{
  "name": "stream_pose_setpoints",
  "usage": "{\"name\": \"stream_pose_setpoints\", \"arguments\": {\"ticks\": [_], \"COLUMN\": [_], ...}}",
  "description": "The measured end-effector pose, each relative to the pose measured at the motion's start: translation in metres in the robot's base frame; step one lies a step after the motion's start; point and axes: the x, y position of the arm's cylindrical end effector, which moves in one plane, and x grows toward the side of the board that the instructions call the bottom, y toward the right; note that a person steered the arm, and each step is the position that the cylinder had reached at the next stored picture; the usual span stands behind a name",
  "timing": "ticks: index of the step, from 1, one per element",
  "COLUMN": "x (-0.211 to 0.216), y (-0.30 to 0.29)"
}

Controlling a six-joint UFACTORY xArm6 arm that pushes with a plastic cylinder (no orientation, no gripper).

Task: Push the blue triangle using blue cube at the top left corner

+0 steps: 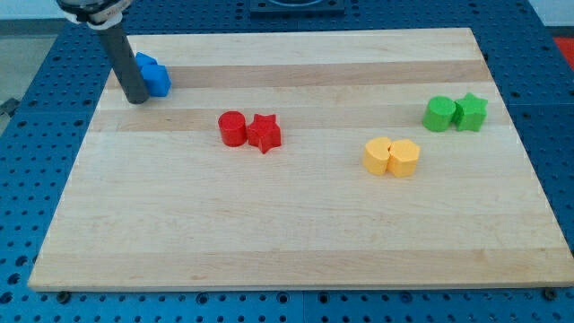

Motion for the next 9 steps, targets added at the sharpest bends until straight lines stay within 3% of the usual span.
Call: {"name": "stream_pose_setpoints", "arguments": {"ticks": [1,3,5,6,9], "x": [-0.009,0.032,0.008,-0.011,-0.014], "y": [0.000,0.041,0.104,0.100,0.009]}}
